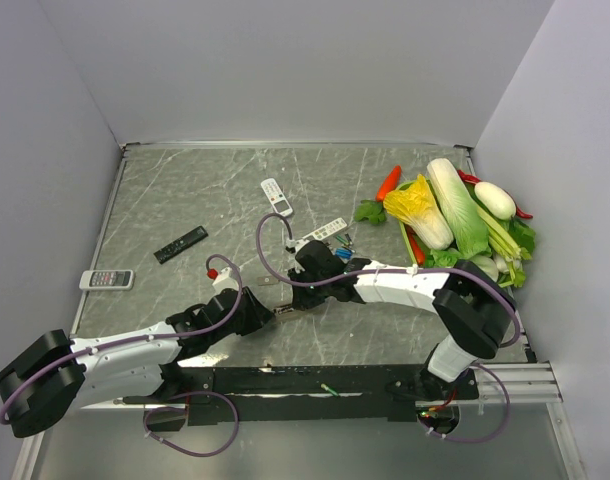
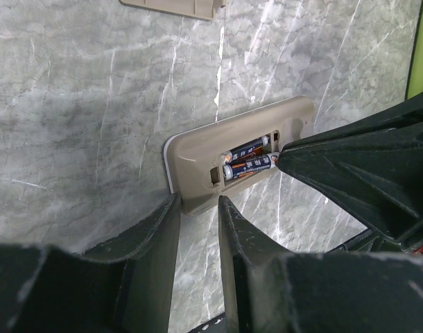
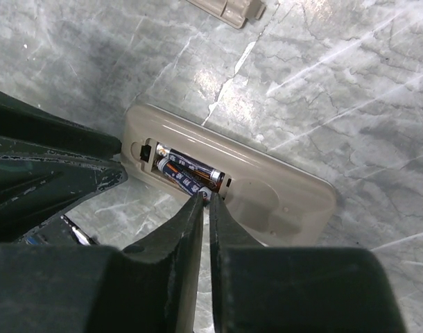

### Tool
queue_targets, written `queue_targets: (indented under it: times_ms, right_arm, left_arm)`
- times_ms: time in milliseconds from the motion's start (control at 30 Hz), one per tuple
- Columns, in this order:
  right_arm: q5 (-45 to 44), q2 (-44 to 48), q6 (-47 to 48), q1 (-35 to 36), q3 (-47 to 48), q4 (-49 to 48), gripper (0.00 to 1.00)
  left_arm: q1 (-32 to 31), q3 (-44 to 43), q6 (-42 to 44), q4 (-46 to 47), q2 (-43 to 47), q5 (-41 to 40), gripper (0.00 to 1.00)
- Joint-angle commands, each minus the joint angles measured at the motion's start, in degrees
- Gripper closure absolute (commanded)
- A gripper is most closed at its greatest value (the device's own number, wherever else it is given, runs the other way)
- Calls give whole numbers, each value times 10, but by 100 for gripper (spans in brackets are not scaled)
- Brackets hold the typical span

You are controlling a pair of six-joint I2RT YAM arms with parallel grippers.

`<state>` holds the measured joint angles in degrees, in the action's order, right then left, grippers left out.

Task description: Load the batteries into the remote control

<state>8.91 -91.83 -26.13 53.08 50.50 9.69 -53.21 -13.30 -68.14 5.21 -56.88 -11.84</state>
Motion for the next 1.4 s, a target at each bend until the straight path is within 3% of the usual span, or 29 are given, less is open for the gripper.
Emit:
queue_targets:
  times_ms: [0, 400, 733, 1033, 1267, 1367]
  right_arm:
    - [14, -23, -8, 12, 8, -10, 90]
    - [4, -69, 0, 33, 31, 16, 97]
    - [-107, -105, 50, 81, 118, 134, 93]
    - [-92, 23, 101, 74, 155, 139, 64]
    - [14, 62, 180, -10, 148, 143, 43]
    - [46, 62, 186, -47, 127, 119, 41]
  left_arm:
    - [1, -7, 4, 28, -1, 6, 67]
    - [1, -3, 0, 34, 0, 8, 67]
    - [2, 0, -2, 25, 16, 1, 66]
    - [3, -6, -2, -33, 69, -29, 60]
    - [51, -25, 29, -113, 116, -35, 52]
    - [86, -38, 54, -133, 118, -27, 50]
